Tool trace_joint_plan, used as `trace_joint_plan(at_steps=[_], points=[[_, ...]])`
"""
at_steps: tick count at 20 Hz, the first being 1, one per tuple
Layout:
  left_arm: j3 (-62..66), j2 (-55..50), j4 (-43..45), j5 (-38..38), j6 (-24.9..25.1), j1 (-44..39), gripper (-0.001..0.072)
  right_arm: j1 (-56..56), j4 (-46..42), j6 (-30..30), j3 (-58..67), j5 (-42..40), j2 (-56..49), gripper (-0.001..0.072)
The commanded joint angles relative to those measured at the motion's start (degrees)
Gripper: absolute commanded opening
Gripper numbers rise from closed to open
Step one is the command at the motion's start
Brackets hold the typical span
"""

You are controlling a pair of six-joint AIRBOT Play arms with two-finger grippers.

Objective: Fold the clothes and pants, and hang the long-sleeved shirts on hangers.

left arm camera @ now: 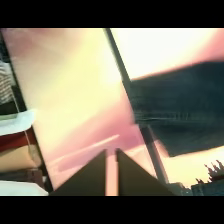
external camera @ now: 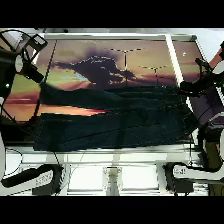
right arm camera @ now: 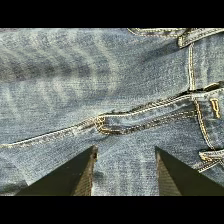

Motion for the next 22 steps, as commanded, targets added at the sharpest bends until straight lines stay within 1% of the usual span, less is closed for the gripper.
trace_joint_plan(at_steps=[1, 2, 3, 4, 5, 6, 8, 11, 13, 18, 19, 22], points=[[0.0, -1.7, -0.7, -1.0, 0.1, 0.0, 0.0049, 0.0, 0.2, -0.1, 0.0, 0.1, 0.0, 0.0424], [0.0, -2.2, -0.9, -1.7, 0.8, 0.0, 0.0055, 0.0, 0.2, -0.1, 0.0, 0.1, 0.0, 0.0425], [0.0, -2.8, -2.0, -3.0, 3.4, 0.1, 0.0131, 0.0, 0.2, -0.1, 0.0, 0.1, 0.0, 0.0425], [0.0, -3.5, -3.7, -4.2, 5.4, 0.1, 0.0251, 0.0, 0.1, -0.1, 0.0, 0.1, 0.0, 0.0424], [-0.1, -4.2, -4.9, -4.6, 5.4, 0.2, 0.0343, 0.0, 0.1, -0.3, 0.0, 0.0, 0.0, 0.0425], [-0.2, -5.2, -5.9, -4.8, 5.4, 0.3, 0.0369, 0.0, 0.1, -0.3, 0.0, 0.0, 0.0, 0.0424], [-0.4, -7.3, -5.9, -5.7, 5.8, 0.3, 0.0369, 0.0, 0.1, -0.5, 0.0, 0.0, 0.0, 0.0424], [-3.9, -9.6, -5.0, -6.1, 9.7, 0.9, 0.0369, 0.0, 0.1, -0.9, -0.8, -0.5, 0.0, 0.0424], [-6.9, -11.1, -3.7, -6.0, 11.3, 2.1, 0.0369, 0.0, 0.6, -0.9, -2.1, -0.5, 0.0, 0.0424], [-9.6, -16.7, 2.0, -5.8, 11.2, 7.9, 0.0367, 0.4, 7.6, -0.9, -8.9, 1.5, 0.0, 0.0424], [-9.6, -17.6, 3.1, -4.9, 11.2, 9.5, 0.0367, 1.0, 8.8, -0.9, -10.3, 2.1, 0.0, 0.0424], [-9.6, -19.1, 3.2, 1.3, 11.2, 13.4, 0.0368, 4.2, 10.3, 0.3, -12.9, 2.1, 0.0, 0.0424]])
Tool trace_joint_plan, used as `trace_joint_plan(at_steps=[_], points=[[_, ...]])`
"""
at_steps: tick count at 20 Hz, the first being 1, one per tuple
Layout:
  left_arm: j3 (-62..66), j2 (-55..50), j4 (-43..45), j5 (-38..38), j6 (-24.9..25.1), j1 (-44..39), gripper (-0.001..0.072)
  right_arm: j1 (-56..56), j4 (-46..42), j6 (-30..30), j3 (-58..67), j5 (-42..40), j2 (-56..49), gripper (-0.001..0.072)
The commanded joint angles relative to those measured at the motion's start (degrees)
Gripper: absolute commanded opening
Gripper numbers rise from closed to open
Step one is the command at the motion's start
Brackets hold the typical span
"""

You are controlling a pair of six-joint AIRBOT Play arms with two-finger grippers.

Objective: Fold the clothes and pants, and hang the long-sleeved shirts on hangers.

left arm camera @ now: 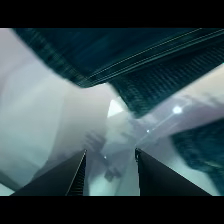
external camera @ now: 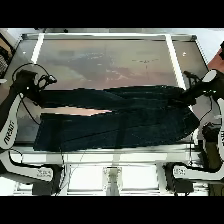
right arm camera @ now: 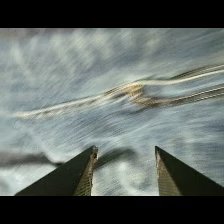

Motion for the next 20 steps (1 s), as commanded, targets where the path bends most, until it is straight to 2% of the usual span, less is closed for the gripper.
trace_joint_plan(at_steps=[1, 4, 6, 14, 17, 18, 20], points=[[-0.4, -2.1, 0.7, 6.9, 0.2, 4.0, 0.0367, 3.6, 2.7, 1.6, -3.0, 0.3, 0.0, 0.0424], [-0.4, -3.5, -1.9, 11.3, 0.2, 4.3, 0.0368, 8.5, 2.7, 3.0, -3.0, -1.5, 0.0, 0.0423], [-0.4, -4.7, -2.4, 11.6, 0.2, 3.7, 0.0433, 11.2, 2.7, 3.0, -3.0, -3.1, 0.0, 0.0423], [-0.3, -7.8, -7.4, 18.6, 0.1, 3.7, 0.0435, 14.8, 2.1, 4.3, -3.0, -6.6, 0.0, 0.0423], [-0.3, -9.2, -7.2, 18.8, -0.8, 3.8, 0.0432, 14.8, 2.1, 4.5, -3.0, -6.6, 0.0, 0.0423], [-0.3, -9.5, -6.8, 18.8, -2.0, 4.0, 0.0425, 14.8, 2.1, 4.5, -3.0, -6.6, 0.0, 0.0423], [-0.3, -9.5, -6.0, 18.8, -3.3, 4.1, 0.0245, 14.8, 2.2, 4.5, -3.0, -6.6, 0.0, 0.0422]])
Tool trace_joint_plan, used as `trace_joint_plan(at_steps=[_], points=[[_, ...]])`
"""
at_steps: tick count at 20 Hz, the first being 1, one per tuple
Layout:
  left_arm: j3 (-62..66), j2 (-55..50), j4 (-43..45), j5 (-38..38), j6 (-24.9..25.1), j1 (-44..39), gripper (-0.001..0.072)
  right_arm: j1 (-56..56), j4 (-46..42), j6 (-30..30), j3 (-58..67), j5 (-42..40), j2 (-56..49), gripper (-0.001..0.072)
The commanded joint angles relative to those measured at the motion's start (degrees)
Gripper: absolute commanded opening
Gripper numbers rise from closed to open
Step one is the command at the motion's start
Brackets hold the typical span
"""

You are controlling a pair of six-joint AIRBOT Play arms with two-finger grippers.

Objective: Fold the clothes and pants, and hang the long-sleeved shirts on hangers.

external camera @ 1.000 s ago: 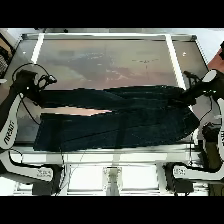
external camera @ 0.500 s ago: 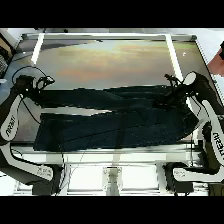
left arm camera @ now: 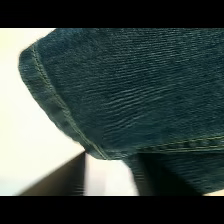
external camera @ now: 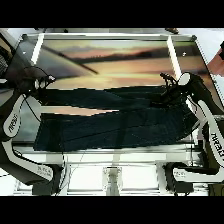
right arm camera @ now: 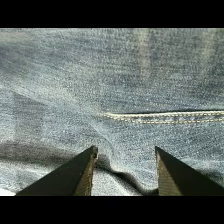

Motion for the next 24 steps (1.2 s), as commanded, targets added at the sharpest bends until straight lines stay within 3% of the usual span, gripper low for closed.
trace_joint_plan(at_steps=[1, 4, 6, 10, 20, 24], points=[[0.0, -0.5, 0.6, 0.7, -1.9, 0.2, 0.0182, 0.1, 0.0, 0.2, 0.0, -0.2, 0.0, 0.0423], [0.0, -0.5, 1.0, 0.7, -2.0, 0.2, 0.0167, 0.1, 0.0, 0.2, 0.0, -0.2, 0.0, 0.0422], [0.0, -0.5, 1.0, 0.6, -2.4, 0.2, 0.0070, 0.1, 0.0, 0.2, 0.0, -0.2, 0.0, 0.0423], [0.0, 0.9, 1.0, -0.2, -2.8, 0.2, 0.0025, 0.1, 0.0, 0.2, 0.0, -0.2, 0.0, 0.0423], [1.4, 13.5, 0.8, 3.0, -2.8, -1.5, 0.0025, 0.1, 0.6, 0.2, 0.0, -0.9, 0.0, 0.0422], [11.3, 17.3, -11.0, 4.8, -5.2, -3.5, 0.0024, 0.1, 1.7, 1.7, 0.0, -2.5, 0.0, 0.0422]])
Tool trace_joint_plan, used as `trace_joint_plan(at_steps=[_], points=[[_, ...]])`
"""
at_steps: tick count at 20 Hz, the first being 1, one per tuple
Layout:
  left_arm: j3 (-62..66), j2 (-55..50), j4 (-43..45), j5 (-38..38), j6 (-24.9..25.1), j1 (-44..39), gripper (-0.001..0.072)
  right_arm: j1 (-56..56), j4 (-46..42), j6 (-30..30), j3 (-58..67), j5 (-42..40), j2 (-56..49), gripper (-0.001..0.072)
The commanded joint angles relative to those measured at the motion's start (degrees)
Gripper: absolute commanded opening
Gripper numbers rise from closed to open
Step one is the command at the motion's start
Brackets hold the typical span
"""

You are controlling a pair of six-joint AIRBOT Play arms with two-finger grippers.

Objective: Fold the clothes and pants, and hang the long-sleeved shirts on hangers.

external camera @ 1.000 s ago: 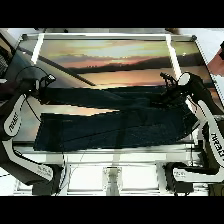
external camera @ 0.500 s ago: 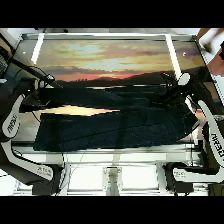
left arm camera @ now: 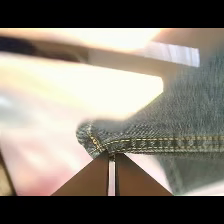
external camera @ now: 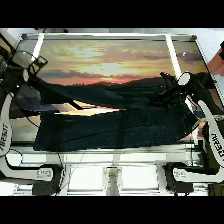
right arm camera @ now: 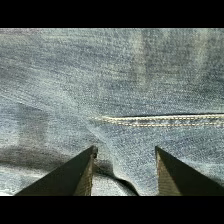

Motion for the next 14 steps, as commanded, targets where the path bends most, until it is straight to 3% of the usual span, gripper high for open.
trace_joint_plan(at_steps=[1, 5, 9, 11, 14], points=[[9.8, 2.7, -11.4, -1.4, -2.3, -1.6, 0.0024, 0.0, 0.9, 1.9, 0.0, -1.2, 0.0, 0.0422], [22.0, 3.7, -15.8, -25.7, -2.2, -3.7, 0.0025, 0.0, 0.2, 1.8, 0.0, 0.4, 0.7, 0.0422], [21.3, 5.5, -16.5, -54.3, -4.2, -1.4, 0.0025, -0.1, -1.5, 1.7, 0.0, -0.3, 2.6, 0.0422], [18.6, 5.5, -17.3, -59.2, -6.6, 0.7, 0.0025, -0.1, -2.4, 1.7, 0.1, -0.1, 3.3, 0.0422], [10.7, 5.5, -19.7, -59.2, -12.1, 3.7, 0.0025, -0.1, -3.9, 1.7, 0.1, 1.1, 3.9, 0.0422]])
